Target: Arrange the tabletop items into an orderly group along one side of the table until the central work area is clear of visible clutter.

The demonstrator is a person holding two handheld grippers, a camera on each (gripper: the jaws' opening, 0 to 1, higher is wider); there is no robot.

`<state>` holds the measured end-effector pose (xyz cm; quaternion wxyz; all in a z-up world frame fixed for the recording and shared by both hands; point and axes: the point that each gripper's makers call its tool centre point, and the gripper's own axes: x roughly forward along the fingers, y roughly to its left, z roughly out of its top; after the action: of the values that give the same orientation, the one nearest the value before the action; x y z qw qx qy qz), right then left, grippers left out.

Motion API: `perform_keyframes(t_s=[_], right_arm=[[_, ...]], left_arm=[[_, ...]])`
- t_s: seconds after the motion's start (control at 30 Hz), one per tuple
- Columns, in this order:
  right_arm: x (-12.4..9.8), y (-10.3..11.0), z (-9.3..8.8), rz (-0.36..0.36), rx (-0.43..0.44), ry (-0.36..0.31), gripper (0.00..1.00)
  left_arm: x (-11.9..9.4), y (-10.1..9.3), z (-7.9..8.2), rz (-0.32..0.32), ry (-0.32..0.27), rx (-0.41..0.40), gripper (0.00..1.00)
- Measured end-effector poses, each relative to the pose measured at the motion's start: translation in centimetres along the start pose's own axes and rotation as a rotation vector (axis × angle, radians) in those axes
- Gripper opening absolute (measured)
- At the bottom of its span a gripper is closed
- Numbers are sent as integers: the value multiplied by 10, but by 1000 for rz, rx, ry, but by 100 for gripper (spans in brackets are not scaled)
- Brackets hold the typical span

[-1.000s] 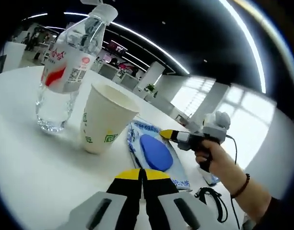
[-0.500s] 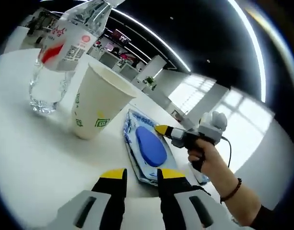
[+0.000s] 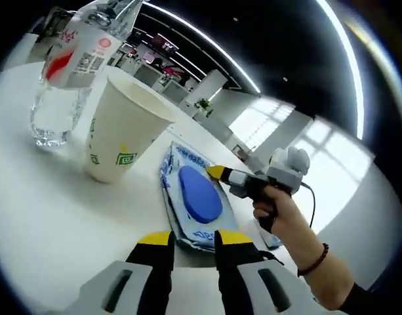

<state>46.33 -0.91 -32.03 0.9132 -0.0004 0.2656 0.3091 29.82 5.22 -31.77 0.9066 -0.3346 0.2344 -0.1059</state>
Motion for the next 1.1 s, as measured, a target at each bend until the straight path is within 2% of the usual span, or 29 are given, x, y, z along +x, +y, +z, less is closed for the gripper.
perform_keyframes(t_s=[0.17,0.23,0.3,0.37,0.43,0.6,0.77,0.9,1.1], right_arm=[[10,-10,12,-4,2,2,0],[11,-11,13,-2,4,2,0],[12,-12,15,1,5,5,0],[12,-14,16,-1,3,8,0],[5,-10,10,-2,-4,7,0],[-2,-11,7,0,6,11,0],[-17,-13,2,-3,-2,34,0],[-31,-22,-5,-5,38,57,0],[-42,-31,-7,2,72,55,0]], left_arm=[[0,6,1,26,12,9,16],[-1,9,-1,51,24,50,13],[-3,8,2,55,11,81,8],[-5,6,2,60,9,84,6],[-4,7,1,62,7,91,5],[-7,6,-1,62,7,105,4],[-12,6,4,62,-6,127,4],[-12,6,8,65,-6,145,3],[-11,1,13,64,-3,187,3]])
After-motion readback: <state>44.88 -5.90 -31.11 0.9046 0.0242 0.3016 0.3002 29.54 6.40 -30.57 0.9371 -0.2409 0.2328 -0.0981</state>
